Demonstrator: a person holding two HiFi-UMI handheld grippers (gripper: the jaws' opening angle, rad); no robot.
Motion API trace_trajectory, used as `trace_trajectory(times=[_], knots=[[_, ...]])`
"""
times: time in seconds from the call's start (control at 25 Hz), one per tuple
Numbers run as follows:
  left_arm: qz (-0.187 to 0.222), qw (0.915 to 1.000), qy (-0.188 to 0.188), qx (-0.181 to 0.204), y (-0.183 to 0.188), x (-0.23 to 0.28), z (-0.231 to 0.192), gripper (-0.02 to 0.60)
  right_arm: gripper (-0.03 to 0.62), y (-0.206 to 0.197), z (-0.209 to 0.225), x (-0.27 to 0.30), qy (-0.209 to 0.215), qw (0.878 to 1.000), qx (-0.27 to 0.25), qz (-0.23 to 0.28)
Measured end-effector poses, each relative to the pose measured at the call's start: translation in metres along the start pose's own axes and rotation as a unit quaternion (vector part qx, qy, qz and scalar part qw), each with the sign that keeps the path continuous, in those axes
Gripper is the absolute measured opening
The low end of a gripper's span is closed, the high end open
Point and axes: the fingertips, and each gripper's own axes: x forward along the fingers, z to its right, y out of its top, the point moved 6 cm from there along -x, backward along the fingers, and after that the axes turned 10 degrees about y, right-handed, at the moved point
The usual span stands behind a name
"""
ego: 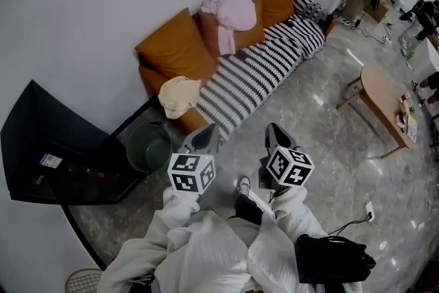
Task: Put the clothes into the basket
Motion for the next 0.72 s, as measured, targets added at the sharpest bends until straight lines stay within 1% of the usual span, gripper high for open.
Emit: trace_trajectory(times=[0.24, 0.44, 0.6, 0.72], knots=[[0.014, 0.9998, 0.012, -0.002, 0.027, 0.062, 0.022, 0.000, 0.025, 0.041, 0.043, 0.039, 0.021, 1.000, -0.018, -0.008], [0.014, 0.9994, 0.030, -0.008, 0.042, 0.109, 0.042, 0.000, 0.025, 0.075, 0.089, 0.064, 0.032, 0.999, -0.021, -0.018], [0.018, 0.9986, 0.050, -0.003, 0.050, 0.129, 0.053, 0.000, 0.025, 0.089, 0.118, 0.083, 0.044, 0.998, -0.019, -0.030], [0.016, 0.9974, 0.071, -0.002, 0.050, 0.139, 0.050, 0.000, 0.025, 0.090, 0.129, 0.105, 0.053, 0.998, -0.005, -0.038]])
